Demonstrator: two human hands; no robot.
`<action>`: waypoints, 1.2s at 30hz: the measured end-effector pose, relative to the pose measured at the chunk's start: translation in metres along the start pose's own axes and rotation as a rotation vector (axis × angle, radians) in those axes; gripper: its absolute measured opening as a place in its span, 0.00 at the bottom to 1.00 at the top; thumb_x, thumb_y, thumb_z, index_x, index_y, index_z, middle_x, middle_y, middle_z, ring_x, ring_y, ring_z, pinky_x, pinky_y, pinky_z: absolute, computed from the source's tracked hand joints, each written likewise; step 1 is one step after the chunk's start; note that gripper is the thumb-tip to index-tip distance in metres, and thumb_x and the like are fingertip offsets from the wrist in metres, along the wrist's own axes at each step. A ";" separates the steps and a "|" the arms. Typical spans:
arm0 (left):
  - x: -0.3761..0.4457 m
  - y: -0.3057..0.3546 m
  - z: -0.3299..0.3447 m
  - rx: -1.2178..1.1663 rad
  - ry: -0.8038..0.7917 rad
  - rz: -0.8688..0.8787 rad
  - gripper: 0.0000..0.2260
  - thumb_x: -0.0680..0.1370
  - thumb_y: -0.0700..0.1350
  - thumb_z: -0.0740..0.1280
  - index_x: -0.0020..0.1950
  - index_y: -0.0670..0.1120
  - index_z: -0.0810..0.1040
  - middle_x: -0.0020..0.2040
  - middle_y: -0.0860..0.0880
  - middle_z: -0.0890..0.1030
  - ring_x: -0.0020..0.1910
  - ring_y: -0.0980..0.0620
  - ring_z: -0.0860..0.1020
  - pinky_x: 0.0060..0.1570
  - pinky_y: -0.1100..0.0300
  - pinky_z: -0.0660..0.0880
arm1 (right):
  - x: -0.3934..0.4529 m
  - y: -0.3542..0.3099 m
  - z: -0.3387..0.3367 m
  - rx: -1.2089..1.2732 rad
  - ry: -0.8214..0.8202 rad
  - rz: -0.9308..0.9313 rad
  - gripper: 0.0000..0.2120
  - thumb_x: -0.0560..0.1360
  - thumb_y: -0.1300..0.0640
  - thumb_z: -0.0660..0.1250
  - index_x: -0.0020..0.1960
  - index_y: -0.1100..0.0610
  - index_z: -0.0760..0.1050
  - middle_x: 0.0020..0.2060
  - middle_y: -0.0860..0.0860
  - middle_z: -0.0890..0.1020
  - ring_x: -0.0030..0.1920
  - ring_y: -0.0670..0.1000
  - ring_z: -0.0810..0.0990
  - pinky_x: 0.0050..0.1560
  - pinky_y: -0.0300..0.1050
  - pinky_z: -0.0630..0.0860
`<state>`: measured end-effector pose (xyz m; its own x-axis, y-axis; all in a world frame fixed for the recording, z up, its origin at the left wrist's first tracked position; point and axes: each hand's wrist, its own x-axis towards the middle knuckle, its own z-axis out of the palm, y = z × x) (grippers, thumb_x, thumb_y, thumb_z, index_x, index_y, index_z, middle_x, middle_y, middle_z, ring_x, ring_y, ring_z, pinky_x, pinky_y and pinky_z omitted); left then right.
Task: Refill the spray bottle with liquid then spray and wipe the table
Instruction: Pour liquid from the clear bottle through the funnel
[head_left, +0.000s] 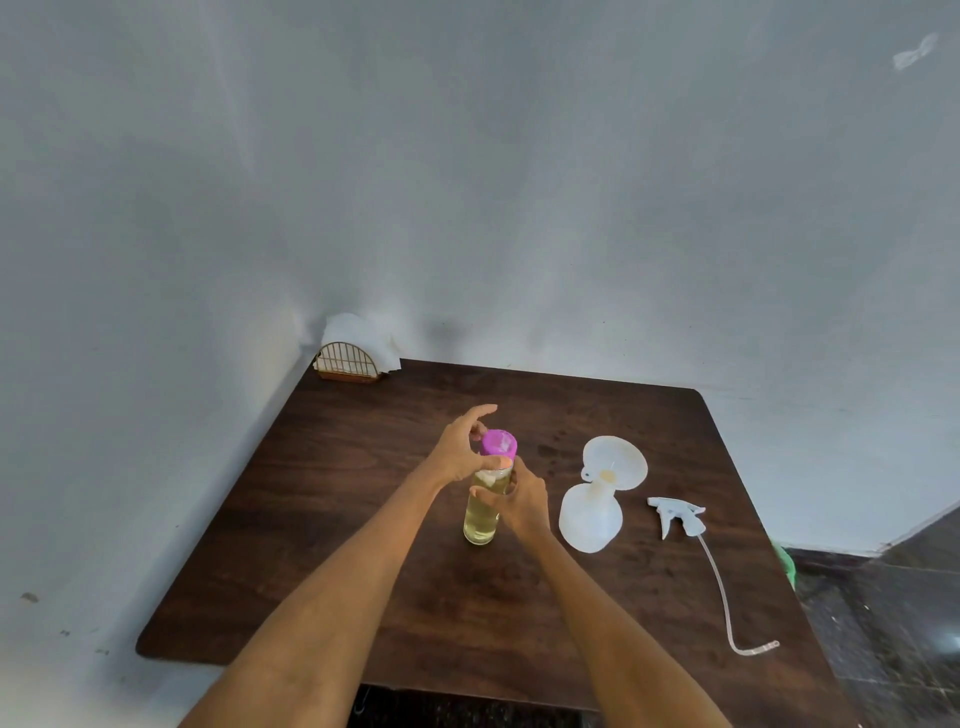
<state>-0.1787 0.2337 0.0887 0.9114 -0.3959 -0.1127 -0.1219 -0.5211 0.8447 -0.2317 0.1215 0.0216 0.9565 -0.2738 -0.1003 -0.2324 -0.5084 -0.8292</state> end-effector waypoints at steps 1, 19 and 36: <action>-0.001 -0.002 0.001 0.042 0.024 0.002 0.37 0.67 0.45 0.77 0.72 0.50 0.62 0.62 0.45 0.71 0.58 0.52 0.70 0.59 0.57 0.72 | -0.001 -0.001 0.001 -0.012 -0.011 -0.006 0.31 0.65 0.48 0.76 0.64 0.55 0.70 0.54 0.51 0.82 0.51 0.52 0.81 0.56 0.46 0.79; -0.011 -0.015 0.009 0.123 0.104 0.062 0.34 0.66 0.45 0.77 0.69 0.54 0.66 0.66 0.50 0.71 0.67 0.48 0.67 0.66 0.50 0.70 | -0.011 -0.008 0.003 -0.052 -0.007 -0.038 0.31 0.65 0.47 0.76 0.63 0.55 0.70 0.53 0.52 0.82 0.52 0.53 0.81 0.56 0.49 0.78; -0.023 -0.014 0.014 0.058 0.115 0.053 0.36 0.68 0.50 0.75 0.72 0.51 0.61 0.67 0.49 0.69 0.65 0.50 0.69 0.63 0.52 0.73 | -0.022 -0.014 0.004 -0.064 0.022 -0.010 0.30 0.66 0.49 0.76 0.63 0.56 0.70 0.54 0.52 0.82 0.51 0.52 0.82 0.55 0.46 0.79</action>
<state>-0.2035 0.2399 0.0725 0.9417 -0.3364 -0.0056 -0.1902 -0.5461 0.8158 -0.2486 0.1377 0.0330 0.9550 -0.2859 -0.0796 -0.2344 -0.5625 -0.7929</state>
